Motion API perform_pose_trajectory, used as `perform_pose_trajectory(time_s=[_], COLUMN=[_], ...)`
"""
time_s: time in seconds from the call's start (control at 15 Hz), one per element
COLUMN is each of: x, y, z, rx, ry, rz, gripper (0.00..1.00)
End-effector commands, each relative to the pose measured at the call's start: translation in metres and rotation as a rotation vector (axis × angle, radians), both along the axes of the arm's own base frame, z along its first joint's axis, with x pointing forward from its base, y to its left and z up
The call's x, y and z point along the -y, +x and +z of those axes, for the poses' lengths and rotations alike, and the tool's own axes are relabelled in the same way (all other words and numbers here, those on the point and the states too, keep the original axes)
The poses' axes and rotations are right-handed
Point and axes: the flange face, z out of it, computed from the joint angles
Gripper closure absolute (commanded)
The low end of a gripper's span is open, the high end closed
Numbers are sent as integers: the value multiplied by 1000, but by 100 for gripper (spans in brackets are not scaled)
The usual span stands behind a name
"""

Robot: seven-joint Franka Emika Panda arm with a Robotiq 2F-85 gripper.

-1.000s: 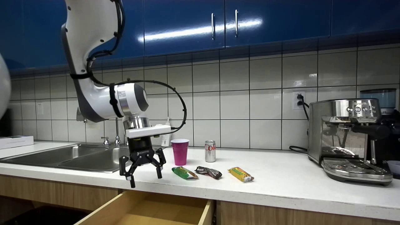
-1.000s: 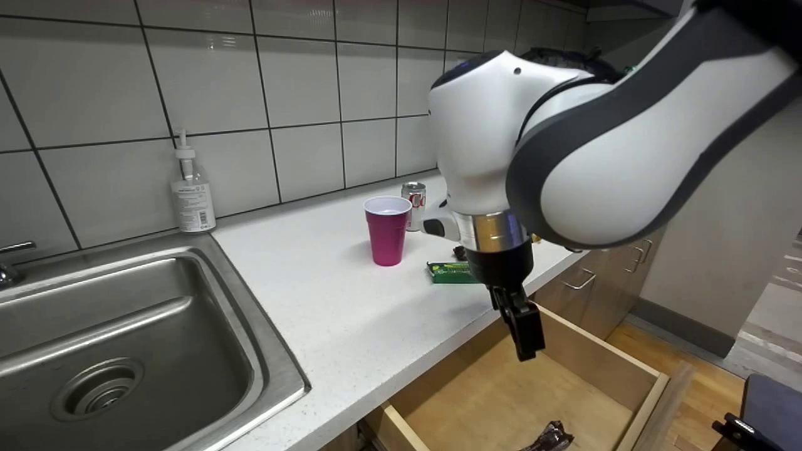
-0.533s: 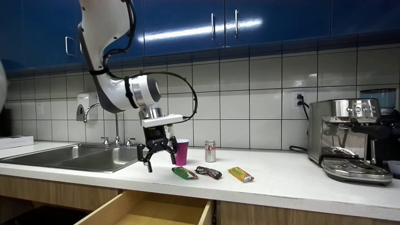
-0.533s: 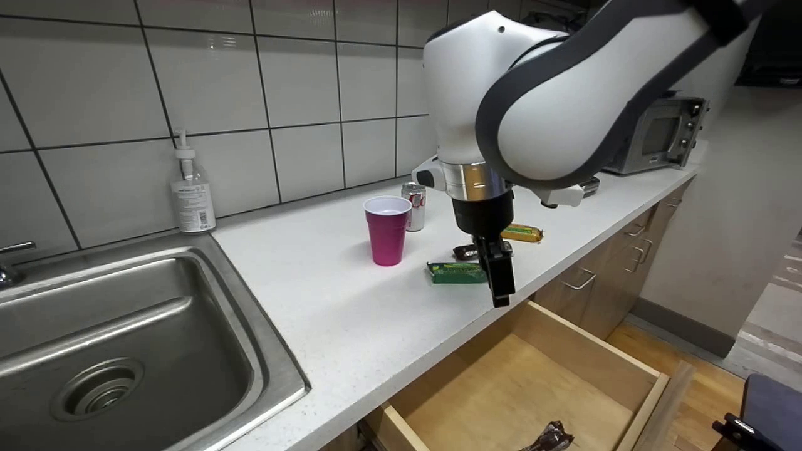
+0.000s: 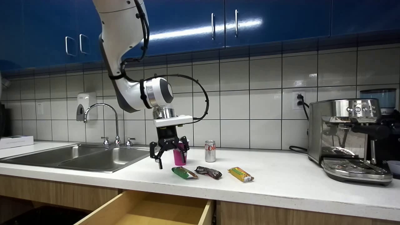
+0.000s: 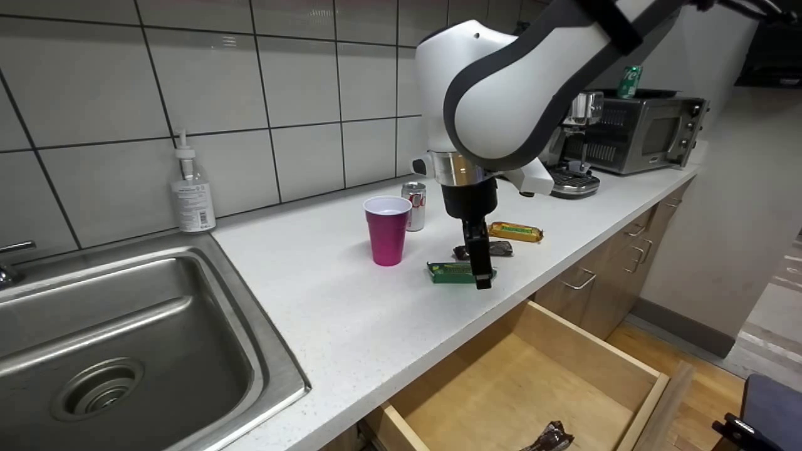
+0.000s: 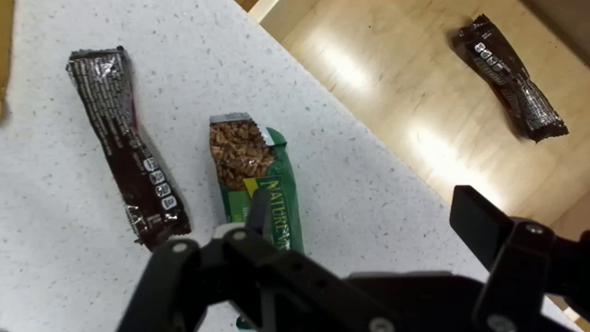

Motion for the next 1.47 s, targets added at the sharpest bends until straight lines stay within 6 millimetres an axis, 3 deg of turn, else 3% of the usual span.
perform_pose_trajectory(time_s=[0.0,0.27,0.33,1.4], x=[3,3,1,6], y=[9,8,7,18], z=[12,19,7,3], rx=[-27,-41,-20,5], ry=[36,57,37,42], rz=[-36,-64,-59,-73], gripper=[0,0,0,0])
